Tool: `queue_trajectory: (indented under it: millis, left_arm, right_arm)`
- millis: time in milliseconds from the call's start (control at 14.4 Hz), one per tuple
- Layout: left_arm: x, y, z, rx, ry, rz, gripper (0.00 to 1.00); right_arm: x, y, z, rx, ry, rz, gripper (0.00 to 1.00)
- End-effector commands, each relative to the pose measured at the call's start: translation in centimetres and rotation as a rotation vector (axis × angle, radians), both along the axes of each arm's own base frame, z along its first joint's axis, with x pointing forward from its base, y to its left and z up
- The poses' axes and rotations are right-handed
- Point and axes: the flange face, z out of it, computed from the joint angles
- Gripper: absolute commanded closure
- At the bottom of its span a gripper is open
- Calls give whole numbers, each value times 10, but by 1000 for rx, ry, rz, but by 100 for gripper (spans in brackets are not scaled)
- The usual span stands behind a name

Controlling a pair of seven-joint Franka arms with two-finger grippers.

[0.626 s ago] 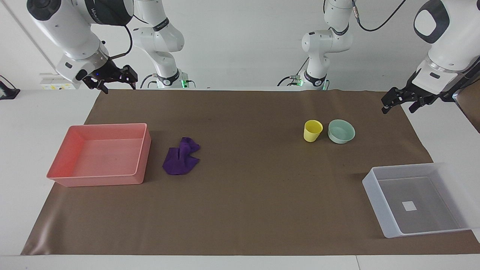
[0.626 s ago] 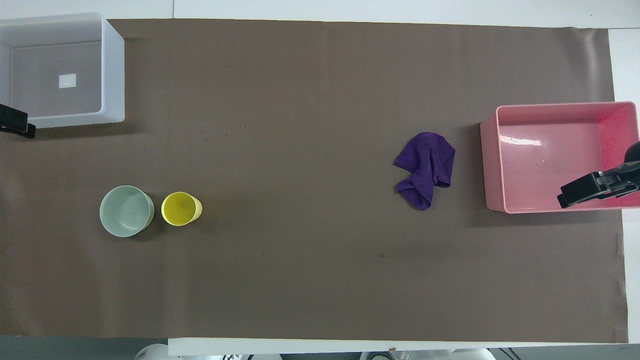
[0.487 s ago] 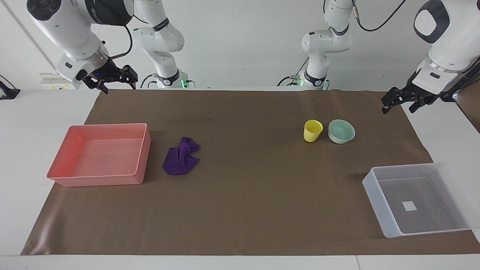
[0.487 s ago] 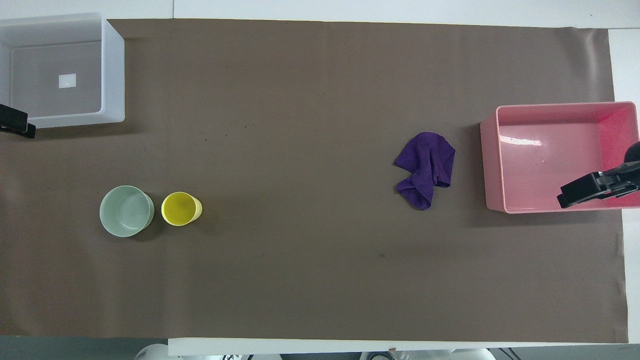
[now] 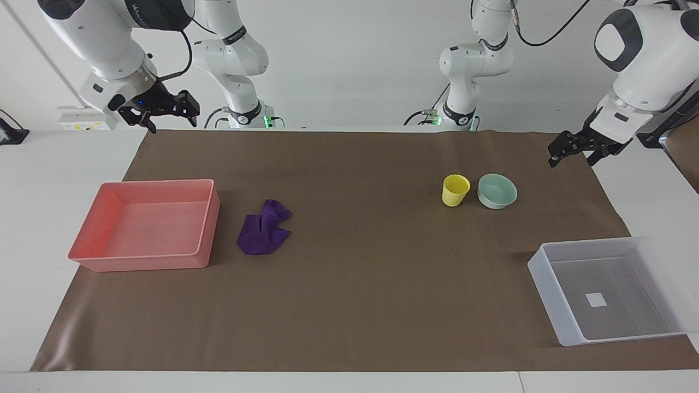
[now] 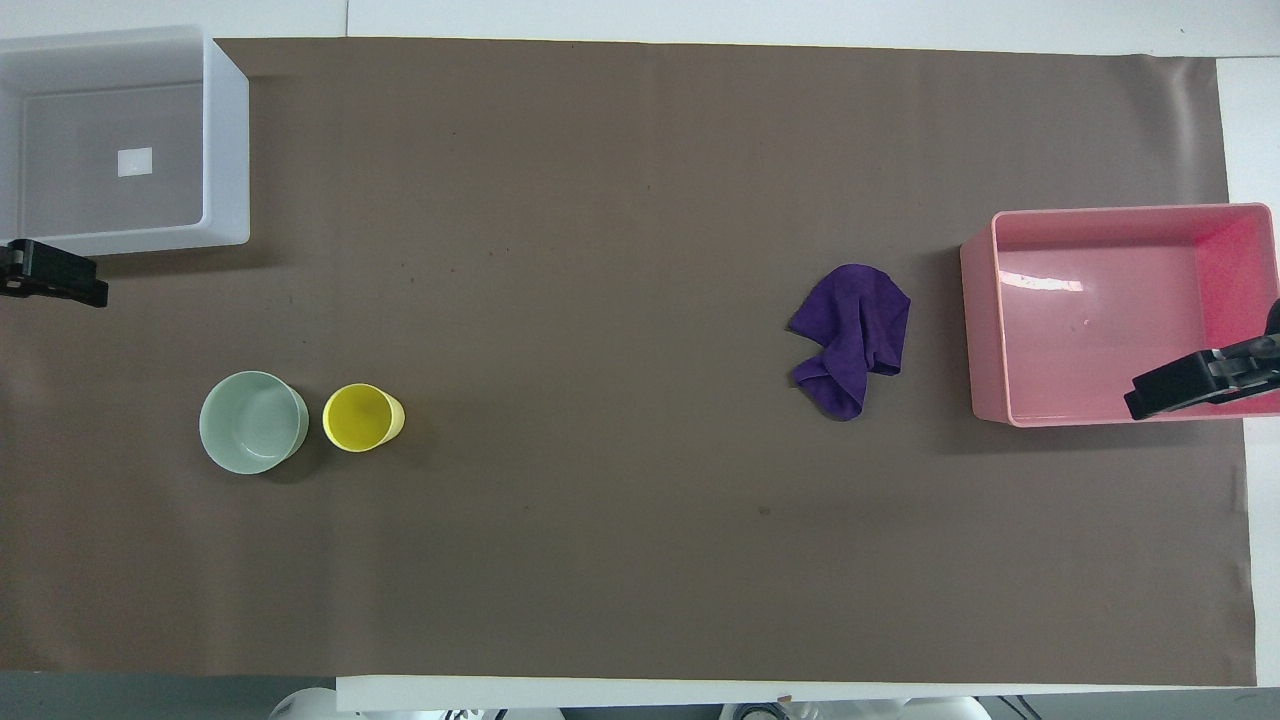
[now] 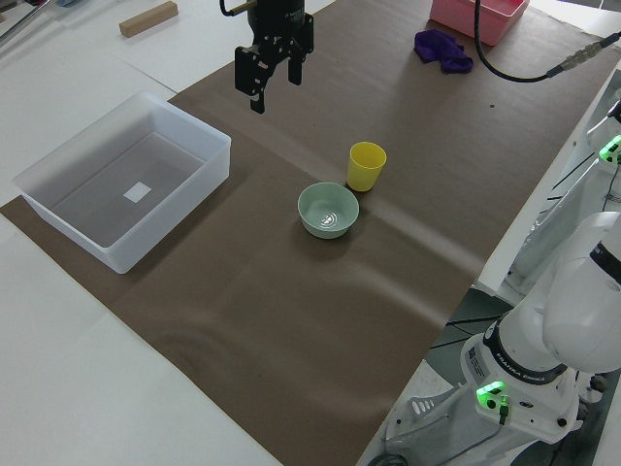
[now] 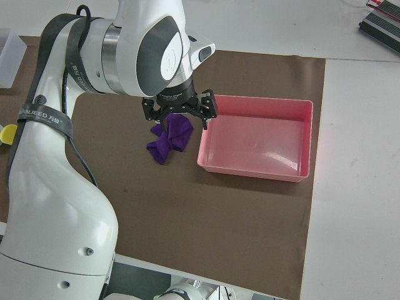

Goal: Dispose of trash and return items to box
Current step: 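Reach the left gripper to the green bowl while the right gripper reaches the cloth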

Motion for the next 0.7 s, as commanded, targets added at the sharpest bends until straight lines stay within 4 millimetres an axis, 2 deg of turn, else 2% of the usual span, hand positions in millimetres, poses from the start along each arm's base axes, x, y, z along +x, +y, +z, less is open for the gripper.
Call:
queue_trajectory:
  millis: [0,209,278,417,487,557,626]
  left_arm:
    - [-74,5,-78,1,-12,18,0]
    - [-88,5,-145,0,17,19,0]
    - [-94,4,-162,0,13,16,0]
    - [-101,4,-186,0,19,15,0]
    - [-103,4,-195,0,23,19,6]
    - [-104,4,-199,0,20,34,11]
    - [-105,4,-200,0,15,65,28]
  right_arm:
    - [5,18,0,28,-70,24,1]
    - [29,54,-28,57,-93,59,1]
    - [32,72,-46,54,-106,70,1]
    - [46,90,-81,53,-116,65,1]
    - [55,104,-101,55,-126,72,1]
    - [60,107,-123,54,-127,68,1]
    - [65,109,-142,55,-143,64,1]
